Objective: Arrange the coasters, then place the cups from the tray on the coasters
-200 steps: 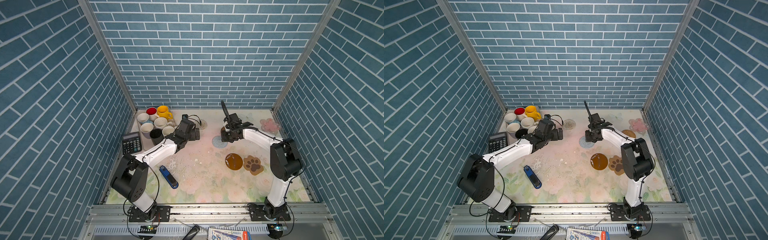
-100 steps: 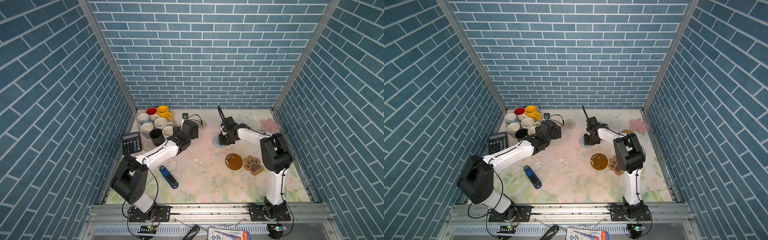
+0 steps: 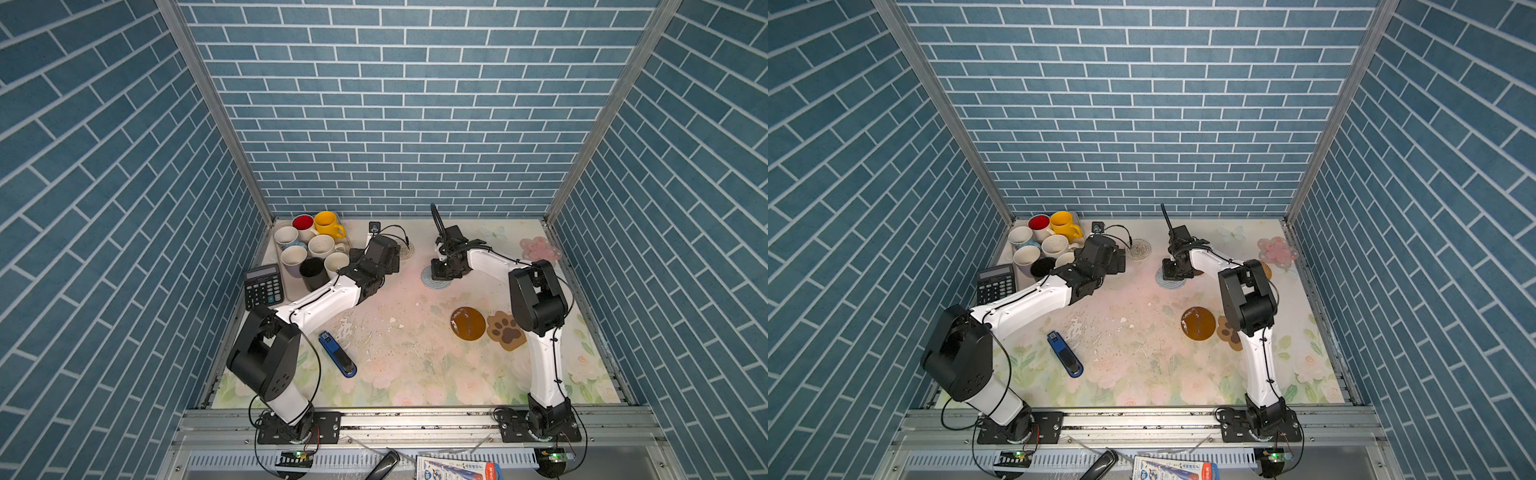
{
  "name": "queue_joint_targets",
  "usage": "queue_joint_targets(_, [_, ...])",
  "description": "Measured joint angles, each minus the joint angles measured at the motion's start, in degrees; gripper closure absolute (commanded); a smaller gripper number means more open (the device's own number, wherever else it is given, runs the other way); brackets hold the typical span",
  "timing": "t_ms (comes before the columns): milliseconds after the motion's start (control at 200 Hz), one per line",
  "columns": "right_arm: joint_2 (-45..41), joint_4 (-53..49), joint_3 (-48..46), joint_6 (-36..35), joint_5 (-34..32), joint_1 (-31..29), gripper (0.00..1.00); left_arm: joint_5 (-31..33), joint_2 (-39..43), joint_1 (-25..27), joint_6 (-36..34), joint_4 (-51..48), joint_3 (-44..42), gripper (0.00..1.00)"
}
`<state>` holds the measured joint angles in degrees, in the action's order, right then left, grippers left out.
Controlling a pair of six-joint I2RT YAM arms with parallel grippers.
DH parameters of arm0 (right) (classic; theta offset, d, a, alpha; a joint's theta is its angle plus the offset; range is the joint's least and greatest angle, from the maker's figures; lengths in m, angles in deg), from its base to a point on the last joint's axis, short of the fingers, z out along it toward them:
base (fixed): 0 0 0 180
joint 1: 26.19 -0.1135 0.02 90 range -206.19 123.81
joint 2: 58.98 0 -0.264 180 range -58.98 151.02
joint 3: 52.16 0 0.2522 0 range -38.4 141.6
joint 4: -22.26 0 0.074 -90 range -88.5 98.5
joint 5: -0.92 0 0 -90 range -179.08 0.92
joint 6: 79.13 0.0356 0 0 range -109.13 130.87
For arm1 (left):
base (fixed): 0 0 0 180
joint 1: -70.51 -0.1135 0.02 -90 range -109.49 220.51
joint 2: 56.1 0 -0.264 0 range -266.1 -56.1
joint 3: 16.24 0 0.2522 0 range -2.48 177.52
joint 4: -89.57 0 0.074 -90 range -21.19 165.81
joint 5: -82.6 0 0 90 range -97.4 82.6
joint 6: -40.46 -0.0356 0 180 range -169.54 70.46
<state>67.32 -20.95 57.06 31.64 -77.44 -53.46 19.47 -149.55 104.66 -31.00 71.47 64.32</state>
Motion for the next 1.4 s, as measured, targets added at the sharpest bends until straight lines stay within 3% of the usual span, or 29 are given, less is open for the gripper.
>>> queue_joint_targets(815, [21.73, -14.08, 38.47, -0.28, -1.88, 4.09, 1.0, -8.92, -0.11, -2.78, -0.04, 1.64, -1.86, 0.01])
queue_joint_targets(1400, [24.83, -12.5, 43.39, -0.2, -0.87, 4.85, 1.0, -12.22, -1.31, -3.72, 0.11, 1.75, -1.88, 0.01])
